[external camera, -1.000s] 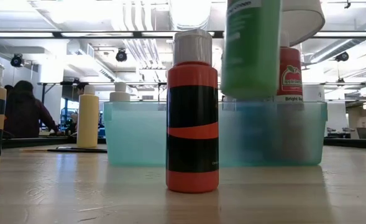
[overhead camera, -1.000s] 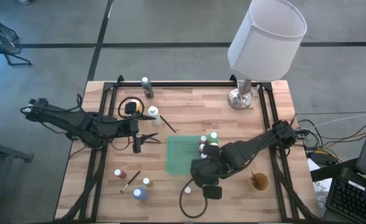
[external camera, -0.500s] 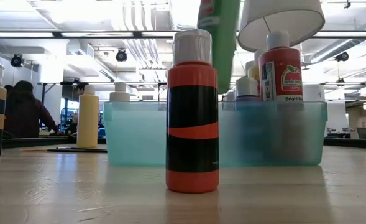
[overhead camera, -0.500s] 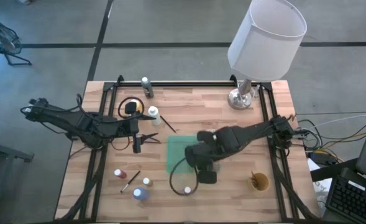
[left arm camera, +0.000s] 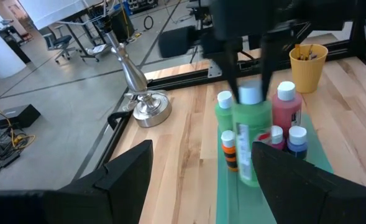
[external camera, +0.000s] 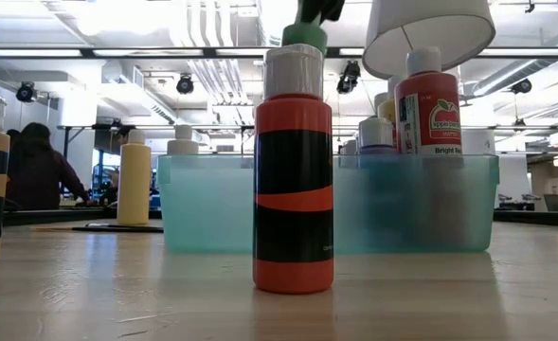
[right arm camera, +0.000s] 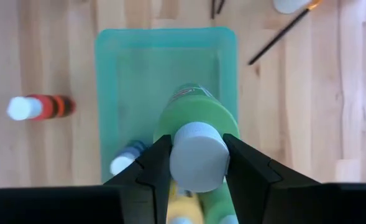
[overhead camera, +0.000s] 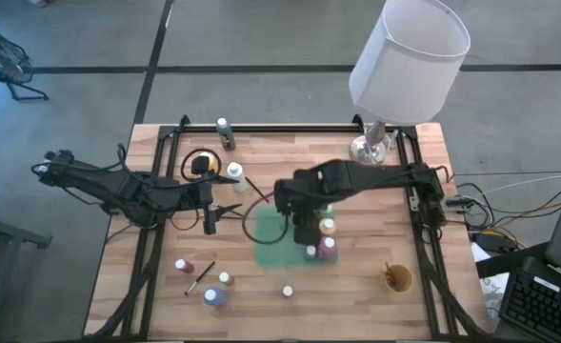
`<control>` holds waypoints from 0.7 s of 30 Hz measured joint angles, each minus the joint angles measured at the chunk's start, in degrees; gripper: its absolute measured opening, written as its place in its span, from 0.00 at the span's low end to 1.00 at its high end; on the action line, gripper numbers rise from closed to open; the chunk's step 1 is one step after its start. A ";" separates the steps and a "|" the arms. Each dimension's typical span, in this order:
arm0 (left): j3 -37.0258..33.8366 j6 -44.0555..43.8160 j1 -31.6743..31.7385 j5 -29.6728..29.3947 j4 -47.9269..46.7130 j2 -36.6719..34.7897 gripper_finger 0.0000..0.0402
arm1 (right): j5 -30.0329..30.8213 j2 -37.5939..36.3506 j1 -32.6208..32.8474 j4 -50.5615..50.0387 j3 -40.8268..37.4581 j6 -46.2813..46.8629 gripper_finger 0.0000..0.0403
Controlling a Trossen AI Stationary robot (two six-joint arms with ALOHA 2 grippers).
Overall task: Pick & Place Paint Supplies
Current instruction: Put the green paint bottle into the green bin
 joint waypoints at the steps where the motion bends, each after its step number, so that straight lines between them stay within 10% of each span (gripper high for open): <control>1: 0.01 0.02 -0.01 -0.01 0.00 0.01 0.69 | -0.08 0.00 -0.57 0.06 -0.12 -0.41 0.29; 21: 0.01 0.04 0.00 0.00 0.00 -0.01 0.69 | -4.10 0.04 -6.72 4.98 -9.52 -6.70 0.28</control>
